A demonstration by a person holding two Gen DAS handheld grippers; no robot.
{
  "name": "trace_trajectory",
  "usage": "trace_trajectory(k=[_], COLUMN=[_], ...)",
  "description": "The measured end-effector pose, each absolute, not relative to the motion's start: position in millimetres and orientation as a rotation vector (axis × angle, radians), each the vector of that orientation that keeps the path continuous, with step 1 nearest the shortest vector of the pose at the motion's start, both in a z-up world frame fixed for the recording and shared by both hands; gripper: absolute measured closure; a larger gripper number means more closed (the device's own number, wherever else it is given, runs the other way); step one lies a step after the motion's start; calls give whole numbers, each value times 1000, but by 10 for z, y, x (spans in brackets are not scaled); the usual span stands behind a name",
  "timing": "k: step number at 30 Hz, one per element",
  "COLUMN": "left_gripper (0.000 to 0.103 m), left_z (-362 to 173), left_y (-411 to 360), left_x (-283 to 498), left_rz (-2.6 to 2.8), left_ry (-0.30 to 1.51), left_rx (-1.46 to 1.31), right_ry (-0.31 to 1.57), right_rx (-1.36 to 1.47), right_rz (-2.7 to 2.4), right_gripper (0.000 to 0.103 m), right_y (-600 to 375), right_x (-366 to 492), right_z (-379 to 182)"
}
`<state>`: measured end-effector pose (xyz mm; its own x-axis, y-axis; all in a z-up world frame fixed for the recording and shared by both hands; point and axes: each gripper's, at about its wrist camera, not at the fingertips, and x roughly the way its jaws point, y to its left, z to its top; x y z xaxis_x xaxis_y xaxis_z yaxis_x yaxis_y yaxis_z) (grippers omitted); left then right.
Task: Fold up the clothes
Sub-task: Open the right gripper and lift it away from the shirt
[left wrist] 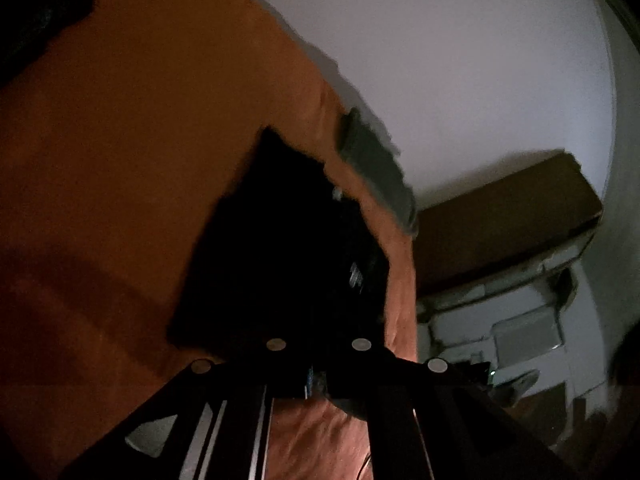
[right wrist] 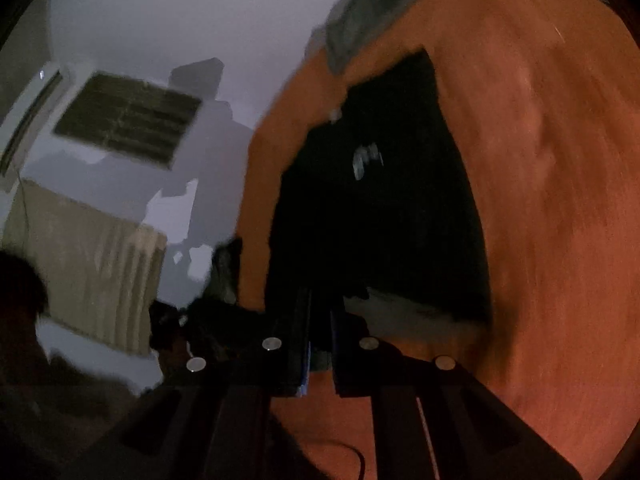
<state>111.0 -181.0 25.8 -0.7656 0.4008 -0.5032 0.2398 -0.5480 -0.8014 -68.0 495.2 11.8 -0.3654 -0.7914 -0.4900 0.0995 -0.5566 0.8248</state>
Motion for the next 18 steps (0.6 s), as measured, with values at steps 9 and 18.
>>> trace_trajectory(k=[9,18], left_gripper=[99,99], left_z=[137,35], left_y=[-2232,-2497], left_x=[-585,-1632], left_rz=[2652,2826], left_ry=[-1544,-1488], left_rx=[-1102,-1162], right_ry=[-919,-898], right_rx=[1234,1276], right_rz=[-2140,-2277], right_gripper=[96,96], right_y=[4864,4902], right_x=[-2380,-3555], right_z=[-35,-275])
